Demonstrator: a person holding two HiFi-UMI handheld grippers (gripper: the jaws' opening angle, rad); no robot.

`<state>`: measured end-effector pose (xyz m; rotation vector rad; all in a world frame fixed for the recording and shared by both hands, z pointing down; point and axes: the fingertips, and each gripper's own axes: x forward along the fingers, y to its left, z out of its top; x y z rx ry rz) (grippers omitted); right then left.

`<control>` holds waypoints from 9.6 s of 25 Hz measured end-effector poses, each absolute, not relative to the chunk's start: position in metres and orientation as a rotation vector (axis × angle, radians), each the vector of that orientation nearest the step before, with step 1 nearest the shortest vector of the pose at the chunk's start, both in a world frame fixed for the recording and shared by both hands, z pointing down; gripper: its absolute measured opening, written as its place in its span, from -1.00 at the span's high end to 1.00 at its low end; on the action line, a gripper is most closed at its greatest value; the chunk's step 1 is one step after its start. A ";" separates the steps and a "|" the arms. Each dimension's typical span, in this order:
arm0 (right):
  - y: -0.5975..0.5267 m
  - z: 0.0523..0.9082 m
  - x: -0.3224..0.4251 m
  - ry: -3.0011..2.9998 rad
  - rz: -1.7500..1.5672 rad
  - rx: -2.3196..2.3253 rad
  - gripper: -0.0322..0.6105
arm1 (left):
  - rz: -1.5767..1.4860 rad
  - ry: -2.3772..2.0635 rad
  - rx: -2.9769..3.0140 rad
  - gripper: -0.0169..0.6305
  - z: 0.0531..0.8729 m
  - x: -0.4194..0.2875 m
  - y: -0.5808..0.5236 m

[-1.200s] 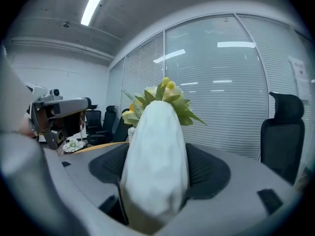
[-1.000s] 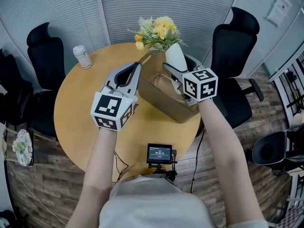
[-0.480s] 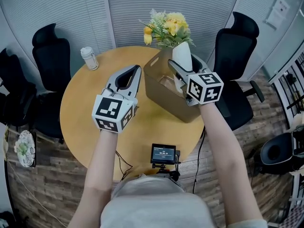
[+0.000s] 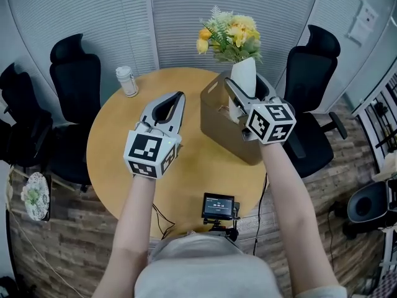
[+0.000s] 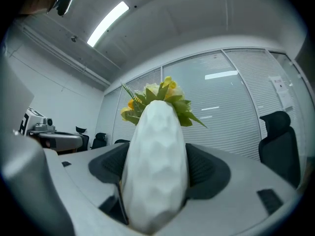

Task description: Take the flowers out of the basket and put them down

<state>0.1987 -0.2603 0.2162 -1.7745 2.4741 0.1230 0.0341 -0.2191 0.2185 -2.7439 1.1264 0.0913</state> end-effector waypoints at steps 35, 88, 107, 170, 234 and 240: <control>-0.262 0.200 0.017 2.470 0.066 -1.374 -0.26 | 0.047 1.104 -2.813 0.58 0.235 -0.062 -0.208; -0.347 0.296 -0.051 2.646 -0.052 -1.234 -0.26 | -0.065 1.206 -3.011 0.54 0.402 -0.080 -0.297; -0.366 0.365 -0.056 2.707 -0.076 -1.225 -0.26 | -0.264 1.187 -2.999 0.56 0.471 -0.080 -0.318; -0.391 0.485 -0.077 2.806 -0.064 -1.339 -0.26 | -0.865 1.327 -3.053 0.62 0.590 -0.089 -0.344; -0.317 0.443 -0.053 2.868 -0.126 -1.345 -0.16 | -0.526 1.508 -2.982 0.93 0.488 -0.112 -0.300; -0.304 0.428 -0.050 2.875 -0.089 -1.339 0.31 | -0.494 1.490 -2.964 0.93 0.469 -0.110 -0.294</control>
